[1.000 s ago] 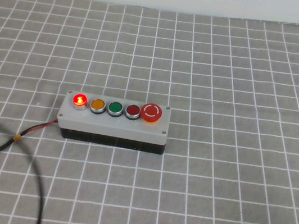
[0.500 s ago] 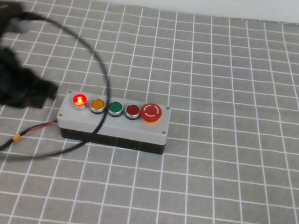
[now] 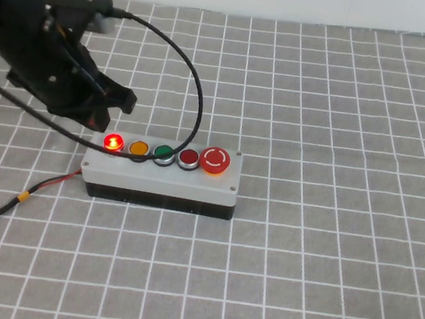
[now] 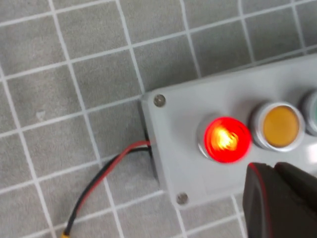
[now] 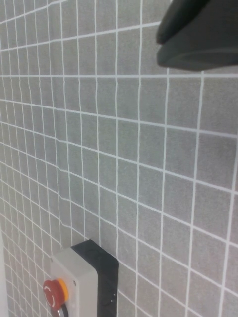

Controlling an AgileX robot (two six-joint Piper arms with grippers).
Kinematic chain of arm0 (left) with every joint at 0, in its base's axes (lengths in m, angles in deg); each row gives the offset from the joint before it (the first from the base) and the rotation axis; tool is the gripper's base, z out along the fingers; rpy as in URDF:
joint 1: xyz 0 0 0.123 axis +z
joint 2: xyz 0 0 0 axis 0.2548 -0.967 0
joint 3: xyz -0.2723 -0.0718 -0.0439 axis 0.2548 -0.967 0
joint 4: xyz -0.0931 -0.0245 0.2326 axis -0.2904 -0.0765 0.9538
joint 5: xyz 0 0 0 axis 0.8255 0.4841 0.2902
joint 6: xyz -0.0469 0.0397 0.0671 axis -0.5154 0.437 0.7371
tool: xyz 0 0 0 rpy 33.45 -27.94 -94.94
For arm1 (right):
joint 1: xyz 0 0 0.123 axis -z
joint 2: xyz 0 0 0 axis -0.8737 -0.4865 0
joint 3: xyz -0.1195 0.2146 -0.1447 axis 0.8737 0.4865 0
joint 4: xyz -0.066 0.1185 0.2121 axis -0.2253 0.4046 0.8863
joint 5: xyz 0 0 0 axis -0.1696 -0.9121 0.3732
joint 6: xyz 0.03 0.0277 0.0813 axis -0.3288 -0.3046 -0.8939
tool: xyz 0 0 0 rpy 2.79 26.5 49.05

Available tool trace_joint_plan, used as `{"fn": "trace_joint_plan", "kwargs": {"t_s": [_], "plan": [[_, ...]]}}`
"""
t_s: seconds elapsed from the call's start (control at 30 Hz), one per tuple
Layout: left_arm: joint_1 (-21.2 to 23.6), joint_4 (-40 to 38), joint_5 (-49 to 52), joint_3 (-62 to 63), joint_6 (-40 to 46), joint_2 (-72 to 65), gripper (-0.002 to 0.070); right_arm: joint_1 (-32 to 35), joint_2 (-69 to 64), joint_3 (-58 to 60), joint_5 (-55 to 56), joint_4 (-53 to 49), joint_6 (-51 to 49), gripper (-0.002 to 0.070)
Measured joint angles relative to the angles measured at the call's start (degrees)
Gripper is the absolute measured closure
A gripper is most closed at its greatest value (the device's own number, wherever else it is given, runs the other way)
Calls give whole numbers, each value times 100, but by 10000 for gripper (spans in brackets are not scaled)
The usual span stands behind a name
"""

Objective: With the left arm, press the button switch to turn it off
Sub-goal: 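Press the lit red button on the button box to turn it off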

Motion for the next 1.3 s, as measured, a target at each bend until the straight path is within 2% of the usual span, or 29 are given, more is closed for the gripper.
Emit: {"fn": "trace_joint_plan", "kwargs": {"t_s": [0.3, 0.7, 1.3], "plan": [[0, 156, -31, 167, 0, -680, 678, 0, 0, 0, 0, 122, 0, 694], [0, 125, -54, 324, 0, -757, 678, 0, 0, 0, 0, 126, 0, 694], [-260, 475, 85, 436, -43, -905, 678, 0, 0, 0, 0, 136, 0, 694]]}}
